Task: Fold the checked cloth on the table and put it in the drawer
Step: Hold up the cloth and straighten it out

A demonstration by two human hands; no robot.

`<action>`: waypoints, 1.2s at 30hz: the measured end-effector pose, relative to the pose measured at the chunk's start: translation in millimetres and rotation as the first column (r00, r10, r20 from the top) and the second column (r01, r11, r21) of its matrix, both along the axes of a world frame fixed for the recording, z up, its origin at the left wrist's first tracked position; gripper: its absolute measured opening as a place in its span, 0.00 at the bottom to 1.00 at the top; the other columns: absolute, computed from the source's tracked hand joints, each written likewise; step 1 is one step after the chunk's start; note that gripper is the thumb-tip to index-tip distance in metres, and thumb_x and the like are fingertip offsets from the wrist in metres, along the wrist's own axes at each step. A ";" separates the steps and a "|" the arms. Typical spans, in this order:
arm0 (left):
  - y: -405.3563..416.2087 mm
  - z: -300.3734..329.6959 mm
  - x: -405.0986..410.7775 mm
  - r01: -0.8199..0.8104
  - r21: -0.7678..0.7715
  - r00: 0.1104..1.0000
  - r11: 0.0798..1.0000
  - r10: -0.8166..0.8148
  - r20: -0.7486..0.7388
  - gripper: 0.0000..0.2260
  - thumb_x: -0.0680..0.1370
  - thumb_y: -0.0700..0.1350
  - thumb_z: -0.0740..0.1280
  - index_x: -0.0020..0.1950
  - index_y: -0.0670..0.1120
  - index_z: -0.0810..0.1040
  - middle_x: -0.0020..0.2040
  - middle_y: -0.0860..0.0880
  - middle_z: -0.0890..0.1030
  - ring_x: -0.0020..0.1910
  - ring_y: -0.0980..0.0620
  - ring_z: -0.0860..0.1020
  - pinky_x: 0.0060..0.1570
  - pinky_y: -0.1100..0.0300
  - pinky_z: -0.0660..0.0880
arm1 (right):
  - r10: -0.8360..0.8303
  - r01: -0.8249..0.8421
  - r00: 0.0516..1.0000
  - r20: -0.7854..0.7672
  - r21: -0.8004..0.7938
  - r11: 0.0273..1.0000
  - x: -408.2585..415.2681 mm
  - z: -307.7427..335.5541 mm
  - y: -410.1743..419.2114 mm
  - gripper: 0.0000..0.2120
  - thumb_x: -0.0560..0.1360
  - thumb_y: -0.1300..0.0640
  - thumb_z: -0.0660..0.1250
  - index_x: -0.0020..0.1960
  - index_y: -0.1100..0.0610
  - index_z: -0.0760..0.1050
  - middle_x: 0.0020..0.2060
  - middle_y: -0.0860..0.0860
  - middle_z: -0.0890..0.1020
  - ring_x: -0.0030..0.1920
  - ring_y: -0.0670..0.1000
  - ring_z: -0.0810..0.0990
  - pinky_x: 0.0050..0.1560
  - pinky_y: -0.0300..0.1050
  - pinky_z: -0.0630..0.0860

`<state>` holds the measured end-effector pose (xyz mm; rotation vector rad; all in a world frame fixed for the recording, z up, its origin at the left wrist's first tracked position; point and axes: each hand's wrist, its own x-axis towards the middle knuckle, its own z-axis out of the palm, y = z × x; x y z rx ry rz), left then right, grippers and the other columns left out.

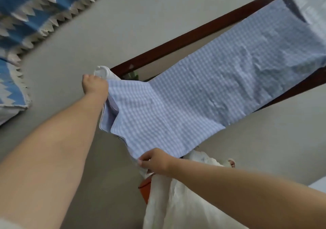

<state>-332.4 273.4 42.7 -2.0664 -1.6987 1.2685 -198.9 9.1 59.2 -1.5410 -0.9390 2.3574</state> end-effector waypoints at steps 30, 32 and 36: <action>-122.4 -321.4 464.8 0.444 -0.063 0.558 0.894 -0.221 0.800 0.28 0.79 0.64 0.42 0.76 0.58 0.38 0.78 0.52 0.37 0.76 0.48 0.34 0.72 0.40 0.35 | -0.745 0.767 -0.153 0.650 0.554 0.325 485.8 -312.9 0.2 0.33 0.75 0.49 0.66 0.72 0.61 0.57 0.71 0.58 0.61 0.68 0.61 0.66 0.66 0.54 0.66; -126.0 -344.1 486.4 0.473 -0.020 0.536 0.881 -0.270 0.799 0.29 0.78 0.66 0.43 0.76 0.59 0.38 0.78 0.52 0.37 0.76 0.47 0.34 0.71 0.38 0.34 | -0.815 0.846 -0.220 0.535 0.521 0.114 510.5 -330.5 -0.4 0.36 0.72 0.47 0.69 0.71 0.64 0.57 0.68 0.59 0.67 0.65 0.60 0.70 0.64 0.52 0.69; -127.8 -369.8 498.2 0.472 0.098 0.514 0.876 -0.363 0.777 0.31 0.76 0.69 0.42 0.77 0.60 0.41 0.78 0.53 0.38 0.76 0.45 0.35 0.69 0.35 0.34 | -0.955 0.903 -0.177 0.237 0.425 -0.062 531.0 -349.5 -10.4 0.36 0.60 0.47 0.79 0.63 0.61 0.73 0.56 0.55 0.81 0.51 0.57 0.82 0.52 0.52 0.80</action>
